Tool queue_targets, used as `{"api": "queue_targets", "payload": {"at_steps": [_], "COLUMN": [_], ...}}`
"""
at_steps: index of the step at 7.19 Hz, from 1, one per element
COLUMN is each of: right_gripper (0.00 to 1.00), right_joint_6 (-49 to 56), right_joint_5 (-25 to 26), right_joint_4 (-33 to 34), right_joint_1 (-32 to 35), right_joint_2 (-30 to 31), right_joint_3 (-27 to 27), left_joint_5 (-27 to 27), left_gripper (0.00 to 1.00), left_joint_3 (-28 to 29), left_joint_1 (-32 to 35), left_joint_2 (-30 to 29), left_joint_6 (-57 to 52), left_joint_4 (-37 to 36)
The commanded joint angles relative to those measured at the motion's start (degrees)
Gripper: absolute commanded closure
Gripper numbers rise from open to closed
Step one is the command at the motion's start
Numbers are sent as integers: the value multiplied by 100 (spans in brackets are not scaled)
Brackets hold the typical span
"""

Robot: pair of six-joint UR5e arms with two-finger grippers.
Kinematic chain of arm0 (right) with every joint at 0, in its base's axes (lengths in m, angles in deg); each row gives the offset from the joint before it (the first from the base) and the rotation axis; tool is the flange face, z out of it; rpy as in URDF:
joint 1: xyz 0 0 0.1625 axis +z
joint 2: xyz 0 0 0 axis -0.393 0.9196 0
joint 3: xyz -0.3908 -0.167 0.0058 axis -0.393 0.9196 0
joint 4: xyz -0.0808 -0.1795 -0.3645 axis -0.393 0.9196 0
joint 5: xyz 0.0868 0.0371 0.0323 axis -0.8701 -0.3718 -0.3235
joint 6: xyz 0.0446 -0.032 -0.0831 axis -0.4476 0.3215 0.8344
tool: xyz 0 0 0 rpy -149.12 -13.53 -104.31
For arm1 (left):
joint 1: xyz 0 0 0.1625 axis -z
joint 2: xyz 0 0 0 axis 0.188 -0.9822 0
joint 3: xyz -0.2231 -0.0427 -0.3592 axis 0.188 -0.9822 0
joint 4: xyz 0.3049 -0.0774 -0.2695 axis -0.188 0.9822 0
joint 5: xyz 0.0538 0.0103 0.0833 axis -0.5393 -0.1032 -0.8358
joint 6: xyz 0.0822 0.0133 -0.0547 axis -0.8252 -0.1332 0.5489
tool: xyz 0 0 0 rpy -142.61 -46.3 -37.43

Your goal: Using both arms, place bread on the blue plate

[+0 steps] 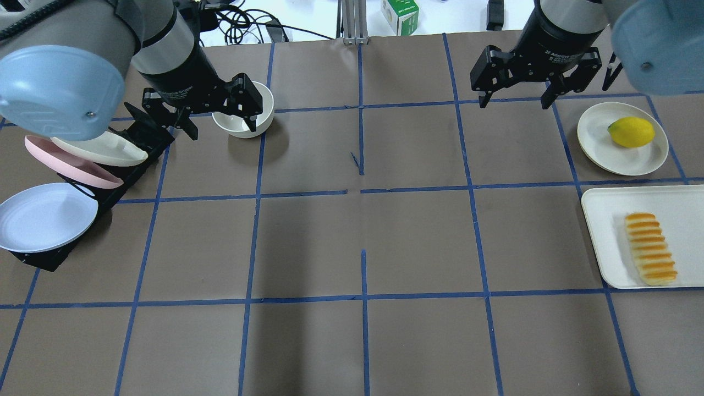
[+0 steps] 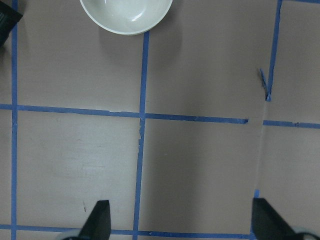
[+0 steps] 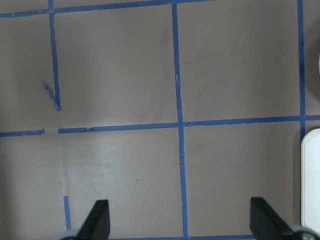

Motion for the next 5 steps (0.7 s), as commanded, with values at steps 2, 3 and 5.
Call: {"api": "queue_targets", "payload": {"at_steps": [2,3,5], "right_gripper": [0,0,0], "right_joint_6": [20,20,63], "right_joint_5": [30,30,39], "right_joint_4": [0,-9,-26], "right_joint_1": [0,0,9], "right_joint_2": [15,33,33], "right_joint_3": [-2,-2,-2], "left_joint_5": [2,2,2], "left_gripper": [0,0,0], "left_joint_3": [-4,13,13], "left_joint_1": [0,0,0], "left_joint_2": [-1,7,7], "left_joint_6": [-1,-1,8], "left_joint_4": [-7,-7,-7]}}
